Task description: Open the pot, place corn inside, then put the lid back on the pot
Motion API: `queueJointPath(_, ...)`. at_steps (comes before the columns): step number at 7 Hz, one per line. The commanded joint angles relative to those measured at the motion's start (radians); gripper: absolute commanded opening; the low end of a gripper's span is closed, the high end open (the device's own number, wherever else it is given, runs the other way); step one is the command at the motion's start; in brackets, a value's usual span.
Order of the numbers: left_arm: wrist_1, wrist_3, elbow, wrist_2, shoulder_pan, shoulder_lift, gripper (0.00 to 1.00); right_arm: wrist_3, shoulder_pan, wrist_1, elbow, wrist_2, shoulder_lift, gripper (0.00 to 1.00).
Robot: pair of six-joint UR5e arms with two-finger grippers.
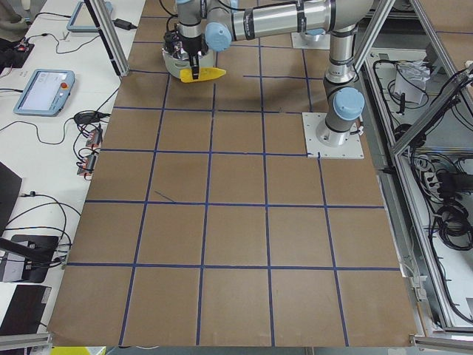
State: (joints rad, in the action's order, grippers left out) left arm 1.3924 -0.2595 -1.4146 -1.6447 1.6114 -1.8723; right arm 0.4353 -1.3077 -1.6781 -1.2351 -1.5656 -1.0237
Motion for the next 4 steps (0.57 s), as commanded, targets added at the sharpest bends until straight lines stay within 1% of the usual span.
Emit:
queueJointPath(1, 0.034, -0.096, 0.129, 0.043, 0.115, -0.06, 0.03, 0.017, 0.016, -0.003, -0.021, 0.002, -0.001, 0.27)
queueJointPath(3, 0.031, -0.138, 0.227, 0.074, 0.221, -0.128, 0.03, 0.014, 0.016, -0.003, -0.024, 0.003, -0.007, 0.27)
queueJointPath(4, 0.022, -0.153, 0.279, 0.066, 0.267, -0.198, 0.03, 0.013, 0.015, -0.003, -0.024, 0.003, -0.007, 0.27)
